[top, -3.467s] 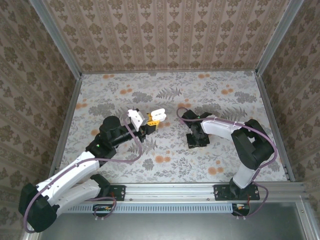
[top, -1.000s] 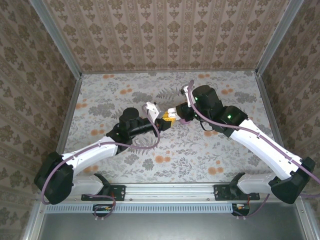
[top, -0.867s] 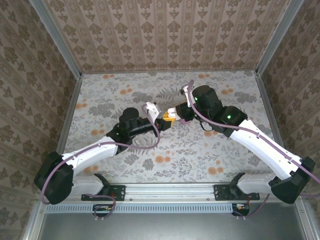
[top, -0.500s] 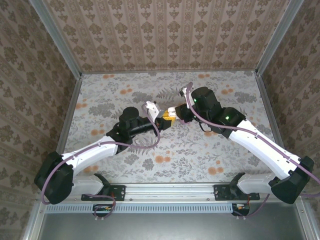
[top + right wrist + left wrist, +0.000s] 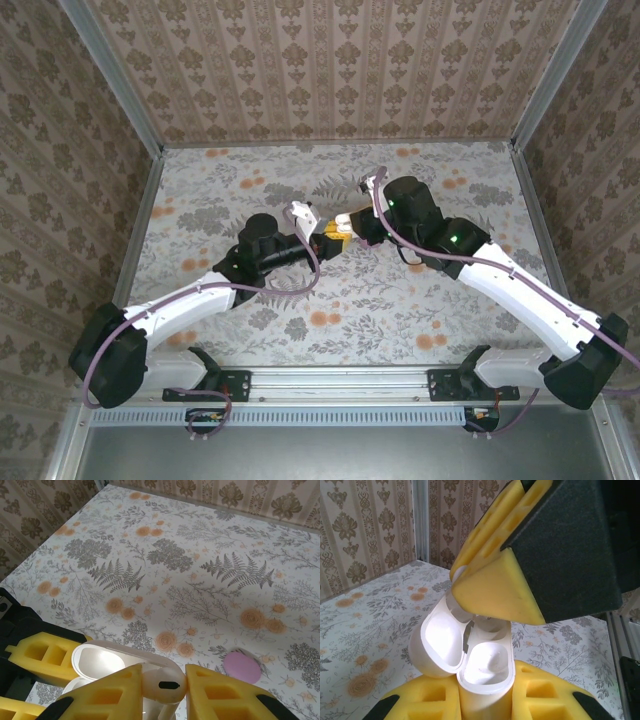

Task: Insert wireless bluetooth earbuds into charging case

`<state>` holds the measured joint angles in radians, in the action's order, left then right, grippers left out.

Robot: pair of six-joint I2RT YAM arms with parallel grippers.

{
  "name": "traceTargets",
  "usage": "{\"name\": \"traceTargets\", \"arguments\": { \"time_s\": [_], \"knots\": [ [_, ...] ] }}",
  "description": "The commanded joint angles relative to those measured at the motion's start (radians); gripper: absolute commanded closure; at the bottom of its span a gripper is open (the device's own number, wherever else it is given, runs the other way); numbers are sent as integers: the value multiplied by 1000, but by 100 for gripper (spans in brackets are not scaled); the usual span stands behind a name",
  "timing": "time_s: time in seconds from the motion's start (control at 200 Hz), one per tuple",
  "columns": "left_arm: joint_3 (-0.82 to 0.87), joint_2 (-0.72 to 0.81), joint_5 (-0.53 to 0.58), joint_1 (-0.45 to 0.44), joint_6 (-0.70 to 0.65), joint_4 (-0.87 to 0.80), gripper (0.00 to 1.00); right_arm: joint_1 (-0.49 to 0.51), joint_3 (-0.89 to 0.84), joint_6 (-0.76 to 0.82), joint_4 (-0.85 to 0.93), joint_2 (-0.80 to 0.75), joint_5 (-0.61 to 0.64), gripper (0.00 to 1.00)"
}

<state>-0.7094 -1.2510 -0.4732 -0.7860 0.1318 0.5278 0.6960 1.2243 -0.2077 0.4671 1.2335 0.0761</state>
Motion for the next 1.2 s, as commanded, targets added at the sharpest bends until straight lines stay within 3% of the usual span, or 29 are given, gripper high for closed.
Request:
{"name": "traceTargets", "arguments": {
  "time_s": [0.0,0.825,1.195],
  "knots": [
    [-38,-2,-14,-7,31,73,84,10,-33,13,-31,-28,10,74],
    [-47,-8,-8,-6,62,86,84,13,-117,28,-168,-71,25,75],
    [-46,-5,10,-7,62,86,84,13,-151,33,-186,-108,-52,75]
  ]
}}
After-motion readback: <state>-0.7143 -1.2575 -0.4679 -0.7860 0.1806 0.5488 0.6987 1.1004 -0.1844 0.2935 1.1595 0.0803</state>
